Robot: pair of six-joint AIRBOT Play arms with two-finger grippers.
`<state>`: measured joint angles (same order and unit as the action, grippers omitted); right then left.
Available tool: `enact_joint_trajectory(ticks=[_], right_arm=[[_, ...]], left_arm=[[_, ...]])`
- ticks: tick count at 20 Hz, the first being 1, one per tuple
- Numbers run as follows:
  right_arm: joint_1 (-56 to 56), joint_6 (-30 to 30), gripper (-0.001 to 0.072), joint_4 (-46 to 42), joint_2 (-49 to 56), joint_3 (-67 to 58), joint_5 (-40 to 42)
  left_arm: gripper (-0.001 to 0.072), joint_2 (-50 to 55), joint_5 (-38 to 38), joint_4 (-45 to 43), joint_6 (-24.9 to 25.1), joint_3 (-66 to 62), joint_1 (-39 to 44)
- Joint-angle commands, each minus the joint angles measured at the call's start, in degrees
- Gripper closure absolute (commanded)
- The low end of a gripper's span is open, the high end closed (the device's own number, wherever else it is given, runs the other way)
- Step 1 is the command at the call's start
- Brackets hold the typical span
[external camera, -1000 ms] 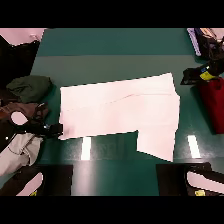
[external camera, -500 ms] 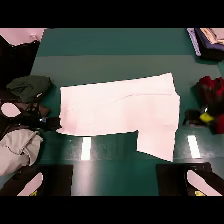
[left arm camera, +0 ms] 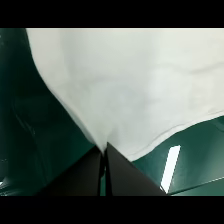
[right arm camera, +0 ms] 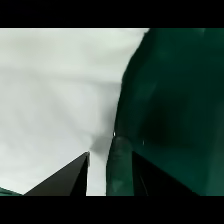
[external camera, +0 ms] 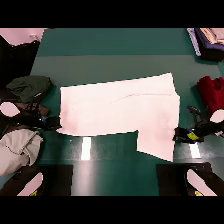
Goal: Fold the shirts.
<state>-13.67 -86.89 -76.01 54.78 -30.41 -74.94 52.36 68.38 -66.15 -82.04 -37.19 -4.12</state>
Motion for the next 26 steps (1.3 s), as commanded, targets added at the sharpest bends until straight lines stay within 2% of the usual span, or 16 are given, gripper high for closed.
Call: enact_joint_trajectory(ticks=[1, 2, 3, 5, 6, 9, 13, 16, 18, 22, 26], right_arm=[[0.5, 0.1, 0.0384, 2.9, 3.8, -0.9, 2.5], [0.9, 0.1, 0.0386, 3.0, 5.0, -1.5, 3.0], [1.5, 0.1, 0.0420, 2.6, 5.8, -2.1, 3.3], [2.6, 1.3, 0.0678, 2.3, 6.4, -3.5, 3.5], [2.9, 1.5, 0.0696, 2.3, 5.8, -4.3, 3.4], [3.1, 1.5, 0.0698, 0.0, 0.2, -6.8, 0.7], [3.1, 0.6, 0.0699, -6.6, -9.3, -10.8, -14.4], [3.1, -0.5, 0.0700, -6.1, -16.3, -11.4, -17.7], [3.1, -1.3, 0.0700, -6.1, -19.6, -11.4, -16.8], [3.1, -1.7, 0.0701, -5.2, -21.4, -11.4, -7.9], [3.1, -1.7, 0.0700, -1.7, -15.4, -15.2, 0.8]], left_arm=[[0.0678, 0.0, 0.3, 0.0, 0.0, -0.1, 0.0], [0.0678, 0.0, 0.3, 0.0, 0.0, -0.1, 0.0], [0.0678, 0.0, 0.3, 0.0, 0.0, -0.1, 0.0], [0.0678, 0.0, 0.9, 0.0, 0.0, -0.1, 0.0], [0.0678, 0.0, 1.4, 0.0, 0.0, -0.1, 0.0], [0.0679, 0.0, 4.5, 0.0, 1.1, -0.1, 0.0], [0.0679, 0.0, 10.8, 0.2, 1.6, -0.1, 0.0], [0.0679, -0.1, 13.3, 1.1, 2.6, -0.1, 0.0], [0.0679, -0.1, 13.2, 1.1, 2.6, -0.1, 0.0], [0.0679, 0.0, 4.6, 5.9, 2.5, -0.3, 0.0], [0.0679, 0.0, -3.4, 9.6, 2.5, -4.4, 0.0]])
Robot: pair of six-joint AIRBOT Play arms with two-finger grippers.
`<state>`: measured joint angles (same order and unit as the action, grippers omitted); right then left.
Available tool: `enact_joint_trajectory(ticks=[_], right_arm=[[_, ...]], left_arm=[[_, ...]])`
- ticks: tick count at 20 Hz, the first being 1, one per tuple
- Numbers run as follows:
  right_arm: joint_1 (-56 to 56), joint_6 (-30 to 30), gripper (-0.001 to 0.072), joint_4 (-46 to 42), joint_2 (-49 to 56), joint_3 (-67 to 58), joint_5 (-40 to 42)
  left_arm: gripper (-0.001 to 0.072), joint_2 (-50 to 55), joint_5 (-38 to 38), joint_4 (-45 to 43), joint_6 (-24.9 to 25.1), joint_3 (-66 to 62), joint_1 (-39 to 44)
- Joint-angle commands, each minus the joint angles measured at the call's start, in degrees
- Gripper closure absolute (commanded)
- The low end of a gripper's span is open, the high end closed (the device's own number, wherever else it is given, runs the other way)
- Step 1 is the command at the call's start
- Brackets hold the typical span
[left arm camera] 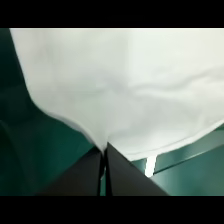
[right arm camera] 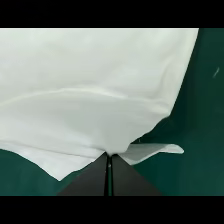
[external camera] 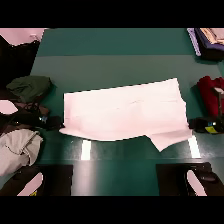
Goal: Fold the shirts.
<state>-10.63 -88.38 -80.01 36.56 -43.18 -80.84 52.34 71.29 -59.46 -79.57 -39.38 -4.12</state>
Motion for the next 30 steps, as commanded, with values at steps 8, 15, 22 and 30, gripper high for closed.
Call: enact_joint_trajectory(ticks=[8, 15, 22, 30], right_arm=[[0.1, 0.5, 0.0700, 2.4, 24.3, -20.8, 14.6], [2.4, 1.9, 0.0699, 2.4, 39.2, -31.9, 20.8], [6.7, 1.9, 0.0696, 2.5, 51.3, -40.6, 22.8], [2.6, 4.2, 0.0108, 10.0, 55.0, -47.9, 15.6]], left_arm=[[0.0679, 1.2, -25.7, 2.4, 0.0, -8.0, 0.0], [0.0678, 7.6, -33.9, 2.6, -1.0, -8.0, 0.0], [0.0677, 10.8, -36.4, 2.7, -1.1, -8.1, 0.0], [0.0117, 10.8, -33.2, 2.9, -3.6, -8.3, 0.0]])
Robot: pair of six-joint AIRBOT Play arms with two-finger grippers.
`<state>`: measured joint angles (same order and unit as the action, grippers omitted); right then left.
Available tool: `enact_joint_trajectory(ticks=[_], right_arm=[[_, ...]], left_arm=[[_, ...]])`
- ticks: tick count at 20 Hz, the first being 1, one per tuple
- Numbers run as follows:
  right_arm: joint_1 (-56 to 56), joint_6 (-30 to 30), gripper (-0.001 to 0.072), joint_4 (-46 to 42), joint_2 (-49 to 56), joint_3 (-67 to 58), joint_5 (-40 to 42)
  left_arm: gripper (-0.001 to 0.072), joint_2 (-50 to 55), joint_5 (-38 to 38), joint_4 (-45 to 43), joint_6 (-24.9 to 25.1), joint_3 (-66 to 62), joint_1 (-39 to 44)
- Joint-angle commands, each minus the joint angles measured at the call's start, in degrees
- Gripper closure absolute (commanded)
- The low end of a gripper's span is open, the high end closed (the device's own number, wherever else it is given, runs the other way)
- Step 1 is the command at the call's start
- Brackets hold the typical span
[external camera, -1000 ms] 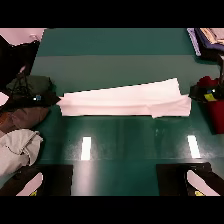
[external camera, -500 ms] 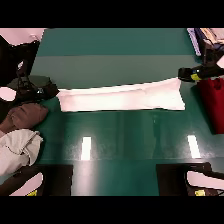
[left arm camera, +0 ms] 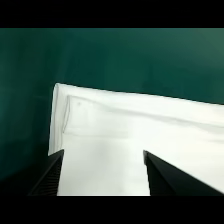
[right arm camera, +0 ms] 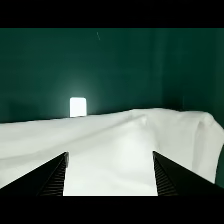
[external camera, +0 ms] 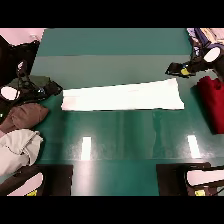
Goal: Fold the shirts.
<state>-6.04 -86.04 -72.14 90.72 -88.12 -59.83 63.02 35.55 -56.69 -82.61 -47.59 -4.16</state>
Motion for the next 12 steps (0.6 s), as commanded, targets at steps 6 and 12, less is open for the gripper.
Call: enact_joint_trajectory(ticks=[6, 12], right_arm=[[-13.9, 8.7, 0.0106, 4.0, 4.8, -3.6, -23.1], [-22.3, 13.2, 0.0105, 18.4, 13.6, -3.6, -27.4]], left_arm=[[0.0665, 0.1, 14.6, 0.1, 0.3, -0.1, 0.0], [0.0670, 0.1, 21.2, 0.2, 0.1, -0.1, 0.0]])
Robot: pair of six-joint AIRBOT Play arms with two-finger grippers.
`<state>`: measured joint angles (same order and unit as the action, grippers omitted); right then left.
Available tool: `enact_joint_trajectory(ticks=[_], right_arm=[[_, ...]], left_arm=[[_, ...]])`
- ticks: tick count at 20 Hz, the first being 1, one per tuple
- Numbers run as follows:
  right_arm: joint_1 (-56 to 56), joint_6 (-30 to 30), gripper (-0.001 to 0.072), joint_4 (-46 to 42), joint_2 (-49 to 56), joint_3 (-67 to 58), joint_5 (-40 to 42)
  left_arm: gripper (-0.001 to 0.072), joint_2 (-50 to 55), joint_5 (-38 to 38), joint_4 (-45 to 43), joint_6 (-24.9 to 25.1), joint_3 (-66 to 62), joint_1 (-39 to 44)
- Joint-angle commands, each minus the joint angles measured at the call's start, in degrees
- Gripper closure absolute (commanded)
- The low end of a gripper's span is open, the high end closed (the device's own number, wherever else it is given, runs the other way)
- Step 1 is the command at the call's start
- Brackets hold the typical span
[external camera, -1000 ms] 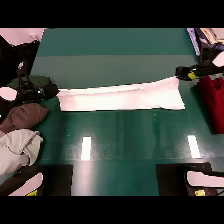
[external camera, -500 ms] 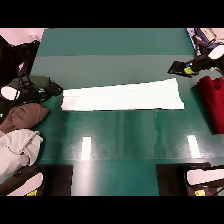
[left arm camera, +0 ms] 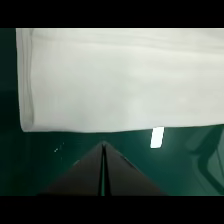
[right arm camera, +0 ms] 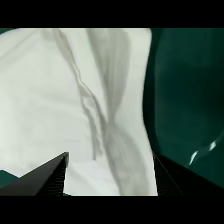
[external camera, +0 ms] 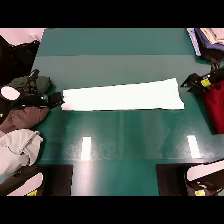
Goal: Fold the shirts.
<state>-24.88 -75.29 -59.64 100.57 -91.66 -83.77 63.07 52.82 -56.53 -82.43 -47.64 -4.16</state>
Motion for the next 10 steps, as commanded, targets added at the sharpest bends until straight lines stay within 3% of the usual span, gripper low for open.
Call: enact_joint_trajectory(ticks=[1, 10], right_arm=[[-3.8, 2.5, 0.0105, 6.2, 5.1, -0.1, -3.5], [-0.7, 7.5, 0.0105, 12.6, 12.7, -0.1, -4.8]], left_arm=[[0.0670, 0.0, 4.4, 0.1, -0.2, 0.0, 0.0], [0.0677, 0.0, 4.9, 2.2, -0.1, 0.0, 0.0]])
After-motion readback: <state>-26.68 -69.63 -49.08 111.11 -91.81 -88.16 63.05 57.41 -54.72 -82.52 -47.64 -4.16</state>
